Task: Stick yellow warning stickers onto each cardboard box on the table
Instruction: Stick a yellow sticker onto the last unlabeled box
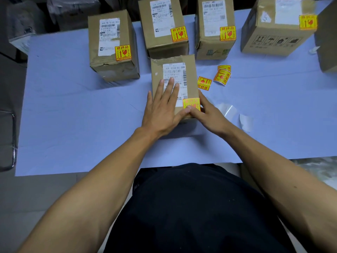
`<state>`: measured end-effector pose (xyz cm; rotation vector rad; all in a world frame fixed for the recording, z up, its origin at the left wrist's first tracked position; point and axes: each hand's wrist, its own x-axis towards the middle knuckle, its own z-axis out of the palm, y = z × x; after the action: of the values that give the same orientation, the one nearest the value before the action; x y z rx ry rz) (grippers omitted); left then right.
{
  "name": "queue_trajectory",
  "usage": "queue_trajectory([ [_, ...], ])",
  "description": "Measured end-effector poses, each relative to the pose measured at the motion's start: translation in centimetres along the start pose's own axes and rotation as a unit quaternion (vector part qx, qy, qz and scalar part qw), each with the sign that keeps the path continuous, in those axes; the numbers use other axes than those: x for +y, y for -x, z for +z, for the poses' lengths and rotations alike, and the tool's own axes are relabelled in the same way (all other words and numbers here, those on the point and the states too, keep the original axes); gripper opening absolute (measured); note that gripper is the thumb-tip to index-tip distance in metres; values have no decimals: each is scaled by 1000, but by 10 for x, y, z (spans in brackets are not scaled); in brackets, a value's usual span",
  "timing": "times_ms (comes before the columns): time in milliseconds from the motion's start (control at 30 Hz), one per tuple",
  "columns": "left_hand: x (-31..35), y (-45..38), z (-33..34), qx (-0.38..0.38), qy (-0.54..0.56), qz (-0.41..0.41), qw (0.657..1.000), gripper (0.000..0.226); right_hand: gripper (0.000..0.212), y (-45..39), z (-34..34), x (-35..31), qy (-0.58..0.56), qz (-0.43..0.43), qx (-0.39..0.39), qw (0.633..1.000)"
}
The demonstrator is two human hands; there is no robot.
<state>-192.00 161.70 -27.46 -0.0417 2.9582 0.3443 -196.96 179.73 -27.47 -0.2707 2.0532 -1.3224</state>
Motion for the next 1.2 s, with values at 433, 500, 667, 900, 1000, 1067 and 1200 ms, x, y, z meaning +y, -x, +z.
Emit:
queue_trajectory([
  [433, -12, -16, -9, 80, 332, -199, 919, 78, 69, -28, 0, -18, -58, 66, 51, 995],
  [500, -12, -20, -7, 63, 407, -259, 874, 80, 64, -32, 7, -21, -46, 65, 65, 995],
  [667, -14, -18, -2, 69, 468, -281, 835, 71, 65, -34, 11, -20, 8, 80, 77, 994],
  [900, -45, -12, -9, 93, 459, -298, 832, 67, 64, -52, 33, -38, 26, 57, 41, 997],
  [1000, -53, -14, -8, 91, 461, -301, 830, 68, 63, -59, 37, -43, 37, 50, 39, 997],
  [1067, -53, -14, -8, 87, 460, -297, 832, 69, 62, -61, 37, -43, 39, 46, 43, 997],
  [1200, -53, -14, -10, 79, 457, -290, 837, 68, 53, -58, 37, -44, 29, 31, 51, 998],
])
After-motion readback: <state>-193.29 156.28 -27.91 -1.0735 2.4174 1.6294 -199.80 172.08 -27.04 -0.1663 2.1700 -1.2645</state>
